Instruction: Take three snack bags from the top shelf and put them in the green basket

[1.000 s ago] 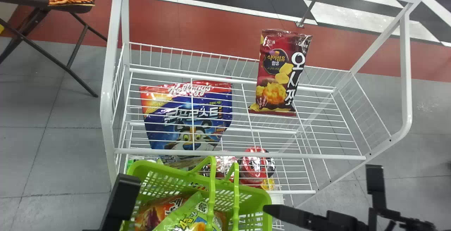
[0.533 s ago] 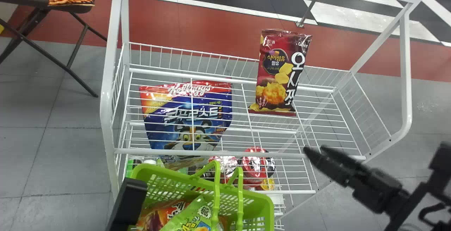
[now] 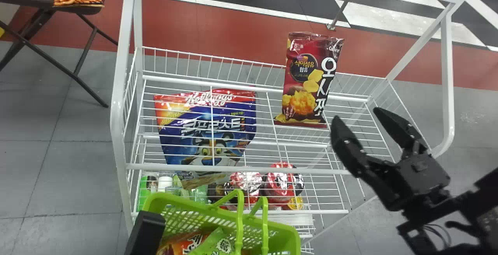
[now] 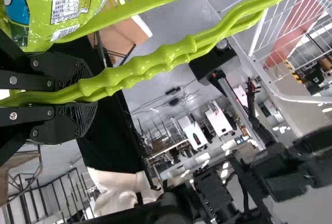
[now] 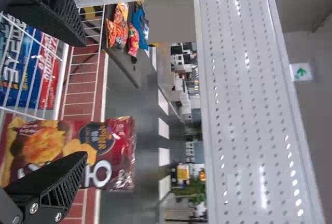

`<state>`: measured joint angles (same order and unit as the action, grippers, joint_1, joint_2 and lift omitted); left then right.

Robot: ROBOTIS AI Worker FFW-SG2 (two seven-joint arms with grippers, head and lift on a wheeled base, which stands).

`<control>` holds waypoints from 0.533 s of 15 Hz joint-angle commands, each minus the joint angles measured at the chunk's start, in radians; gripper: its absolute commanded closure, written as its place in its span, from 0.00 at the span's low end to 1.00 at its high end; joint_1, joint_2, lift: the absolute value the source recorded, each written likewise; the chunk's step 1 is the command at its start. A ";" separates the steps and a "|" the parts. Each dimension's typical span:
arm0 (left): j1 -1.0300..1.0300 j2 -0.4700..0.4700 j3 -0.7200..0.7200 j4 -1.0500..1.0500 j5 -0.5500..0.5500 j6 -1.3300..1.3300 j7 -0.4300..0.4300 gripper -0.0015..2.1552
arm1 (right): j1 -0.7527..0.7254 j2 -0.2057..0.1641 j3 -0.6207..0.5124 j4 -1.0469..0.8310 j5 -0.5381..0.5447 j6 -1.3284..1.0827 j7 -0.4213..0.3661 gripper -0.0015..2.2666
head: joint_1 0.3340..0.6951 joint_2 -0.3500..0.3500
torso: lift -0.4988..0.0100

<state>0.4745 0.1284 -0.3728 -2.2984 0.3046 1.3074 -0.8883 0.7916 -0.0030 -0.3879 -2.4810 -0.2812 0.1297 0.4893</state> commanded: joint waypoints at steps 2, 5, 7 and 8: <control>0.042 0.000 0.009 -0.001 -0.002 -0.038 0.006 0.49 | 0.023 0.004 0.136 0.059 0.080 -0.136 -0.055 0.03 | 1.00 0.00 | 0.92; 0.098 -0.001 0.037 -0.006 -0.002 -0.090 0.014 0.49 | 0.023 0.004 0.208 0.116 0.105 -0.195 -0.117 0.03 | 1.00 0.00 | 0.92; 0.124 -0.001 0.055 -0.015 -0.002 -0.093 0.023 0.49 | 0.017 -0.005 0.225 0.132 0.112 -0.198 -0.132 0.03 | 1.00 0.00 | 0.92; 0.131 -0.001 0.060 -0.019 -0.001 -0.105 0.025 0.49 | 0.014 -0.006 0.227 0.136 0.114 -0.198 -0.135 0.03 | 1.00 0.00 | 0.92</control>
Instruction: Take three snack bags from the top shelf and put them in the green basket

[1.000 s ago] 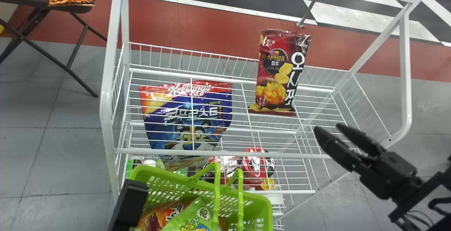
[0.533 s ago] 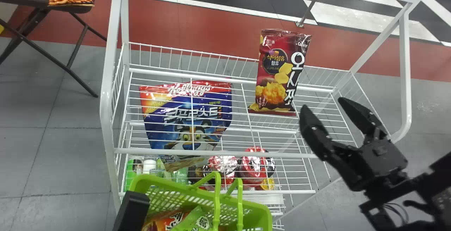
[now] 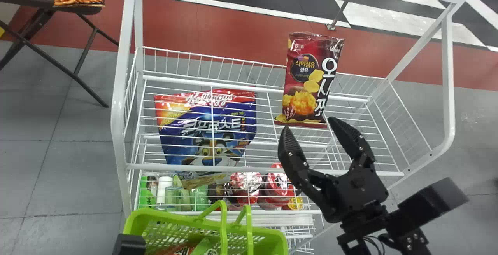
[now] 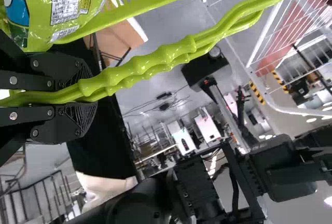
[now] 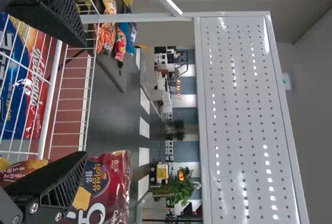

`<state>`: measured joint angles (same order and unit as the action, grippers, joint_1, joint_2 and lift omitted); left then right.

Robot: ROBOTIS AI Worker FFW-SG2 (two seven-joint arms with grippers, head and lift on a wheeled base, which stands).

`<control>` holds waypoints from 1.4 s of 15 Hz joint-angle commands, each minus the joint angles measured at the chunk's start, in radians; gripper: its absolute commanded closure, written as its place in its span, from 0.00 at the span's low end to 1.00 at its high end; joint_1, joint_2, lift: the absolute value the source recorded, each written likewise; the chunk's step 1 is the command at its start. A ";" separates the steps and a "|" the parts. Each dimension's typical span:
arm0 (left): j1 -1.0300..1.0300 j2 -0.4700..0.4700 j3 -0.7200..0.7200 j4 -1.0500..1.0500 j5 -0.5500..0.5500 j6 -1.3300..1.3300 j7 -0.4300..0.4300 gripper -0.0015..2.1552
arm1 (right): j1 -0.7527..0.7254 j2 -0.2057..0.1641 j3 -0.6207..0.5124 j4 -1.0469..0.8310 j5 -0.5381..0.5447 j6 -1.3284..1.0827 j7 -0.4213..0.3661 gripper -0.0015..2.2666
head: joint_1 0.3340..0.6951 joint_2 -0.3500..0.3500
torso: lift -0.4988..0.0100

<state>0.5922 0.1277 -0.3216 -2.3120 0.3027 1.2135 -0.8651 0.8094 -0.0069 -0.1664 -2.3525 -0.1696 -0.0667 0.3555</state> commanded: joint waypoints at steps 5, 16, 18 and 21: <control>0.026 -0.002 0.018 -0.009 0.004 -0.036 0.014 0.49 | -0.007 -0.004 0.007 0.007 0.002 -0.001 -0.004 0.03 | 1.00 0.00 | 0.92; 0.018 -0.003 0.023 -0.007 0.009 -0.036 0.011 0.49 | -0.032 -0.007 0.007 0.019 0.002 -0.001 -0.016 0.03 | 1.00 0.00 | 0.92; 0.018 -0.003 0.023 -0.007 0.009 -0.036 0.009 0.49 | -0.038 -0.007 0.007 0.025 0.002 -0.001 -0.016 0.03 | 1.00 0.00 | 0.92; 0.018 -0.003 0.023 -0.007 0.010 -0.036 0.011 0.49 | -0.039 -0.008 0.008 0.025 0.002 -0.001 -0.016 0.03 | 1.00 0.00 | 0.92</control>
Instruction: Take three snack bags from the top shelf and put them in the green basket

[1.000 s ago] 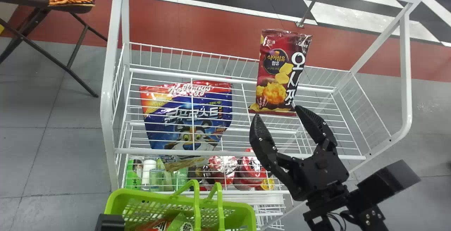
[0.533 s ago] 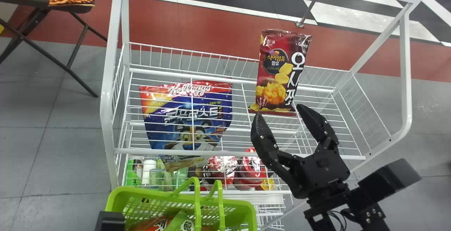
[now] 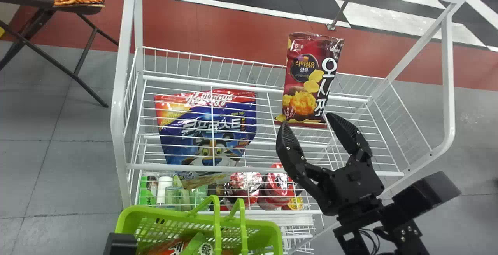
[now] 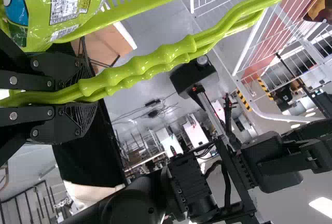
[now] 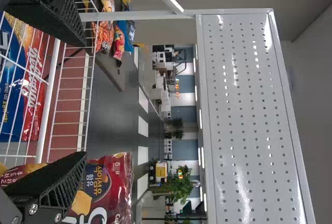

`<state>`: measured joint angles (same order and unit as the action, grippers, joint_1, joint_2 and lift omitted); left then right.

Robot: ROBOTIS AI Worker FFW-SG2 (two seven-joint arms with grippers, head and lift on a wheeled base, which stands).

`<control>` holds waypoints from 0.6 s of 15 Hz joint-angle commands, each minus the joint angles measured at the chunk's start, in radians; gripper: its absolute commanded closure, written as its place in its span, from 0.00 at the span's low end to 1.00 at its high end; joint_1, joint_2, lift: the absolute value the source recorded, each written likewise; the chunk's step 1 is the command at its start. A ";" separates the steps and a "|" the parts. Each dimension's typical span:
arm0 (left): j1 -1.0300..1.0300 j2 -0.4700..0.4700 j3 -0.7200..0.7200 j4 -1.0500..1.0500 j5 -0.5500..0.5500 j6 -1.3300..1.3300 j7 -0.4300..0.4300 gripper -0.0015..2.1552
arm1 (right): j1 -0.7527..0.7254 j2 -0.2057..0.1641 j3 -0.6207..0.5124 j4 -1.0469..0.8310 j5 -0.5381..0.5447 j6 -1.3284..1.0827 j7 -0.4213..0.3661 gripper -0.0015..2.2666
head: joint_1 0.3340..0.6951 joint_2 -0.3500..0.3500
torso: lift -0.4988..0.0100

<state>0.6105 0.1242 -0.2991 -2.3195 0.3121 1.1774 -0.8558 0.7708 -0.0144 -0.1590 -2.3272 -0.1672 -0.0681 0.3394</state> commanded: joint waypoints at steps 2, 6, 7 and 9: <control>0.000 -0.002 0.002 0.000 0.001 0.000 0.001 0.49 | -0.004 -0.001 0.001 0.008 0.000 -0.006 0.001 0.03 | 1.00 0.00 | 0.92; -0.005 -0.003 0.002 0.003 0.001 0.000 0.001 0.49 | -0.008 -0.002 0.001 0.020 -0.006 -0.021 0.001 0.03 | 1.00 0.00 | 0.92; -0.008 -0.003 0.002 0.005 0.001 0.000 0.001 0.49 | -0.010 -0.002 0.001 0.020 -0.006 -0.021 0.001 0.03 | 1.00 0.00 | 0.92; -0.009 -0.003 0.002 0.005 0.002 0.000 0.001 0.49 | -0.016 -0.002 0.003 0.025 -0.006 -0.021 0.001 0.03 | 1.00 0.00 | 0.92</control>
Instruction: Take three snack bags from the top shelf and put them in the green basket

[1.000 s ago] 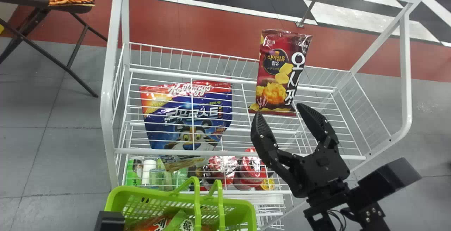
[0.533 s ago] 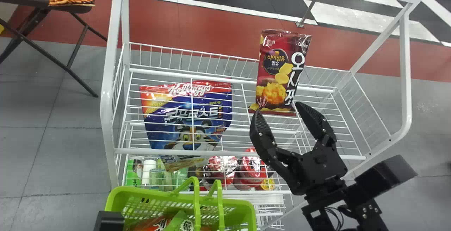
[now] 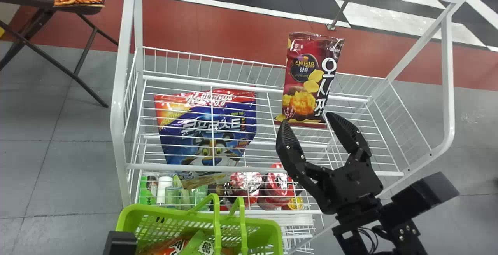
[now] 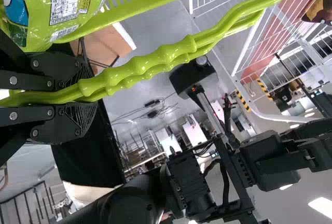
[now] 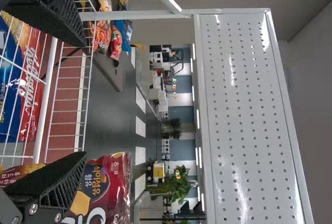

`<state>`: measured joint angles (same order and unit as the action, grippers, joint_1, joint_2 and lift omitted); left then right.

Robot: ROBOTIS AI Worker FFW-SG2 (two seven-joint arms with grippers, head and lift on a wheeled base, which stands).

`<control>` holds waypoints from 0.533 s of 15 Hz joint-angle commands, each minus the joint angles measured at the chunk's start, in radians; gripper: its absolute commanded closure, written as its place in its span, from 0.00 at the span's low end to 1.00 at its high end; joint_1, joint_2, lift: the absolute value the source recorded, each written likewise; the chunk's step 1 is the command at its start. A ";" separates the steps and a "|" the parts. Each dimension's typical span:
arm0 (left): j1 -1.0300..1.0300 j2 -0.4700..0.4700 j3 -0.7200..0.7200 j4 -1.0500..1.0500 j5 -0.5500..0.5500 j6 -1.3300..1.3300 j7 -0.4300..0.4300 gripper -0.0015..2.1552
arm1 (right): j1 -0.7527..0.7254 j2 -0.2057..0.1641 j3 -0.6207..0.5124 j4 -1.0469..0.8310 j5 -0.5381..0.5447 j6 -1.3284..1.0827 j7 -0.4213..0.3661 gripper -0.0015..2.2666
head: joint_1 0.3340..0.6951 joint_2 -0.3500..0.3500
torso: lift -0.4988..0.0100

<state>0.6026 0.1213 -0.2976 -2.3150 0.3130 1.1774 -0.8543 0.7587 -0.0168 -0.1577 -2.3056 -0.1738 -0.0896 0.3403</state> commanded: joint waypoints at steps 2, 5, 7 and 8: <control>-0.003 -0.002 0.008 0.002 0.003 0.003 0.000 0.49 | -0.009 0.000 0.003 0.008 0.001 0.000 0.000 0.03 | 1.00 0.00 | 0.92; -0.006 -0.002 0.008 0.002 0.005 0.006 0.000 0.49 | -0.016 0.000 0.003 0.011 -0.001 0.003 -0.001 0.03 | 1.00 0.00 | 0.92; -0.006 -0.002 0.011 0.002 0.006 0.006 0.000 0.49 | -0.018 0.000 0.004 0.011 0.001 0.003 -0.001 0.03 | 1.00 0.00 | 0.92; -0.006 -0.002 0.009 0.002 0.006 0.006 0.000 0.49 | -0.018 0.000 0.003 0.011 0.001 0.003 -0.001 0.03 | 1.00 0.00 | 0.92</control>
<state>0.5967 0.1196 -0.2884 -2.3132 0.3190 1.1836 -0.8544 0.7410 -0.0169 -0.1544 -2.2949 -0.1736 -0.0864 0.3394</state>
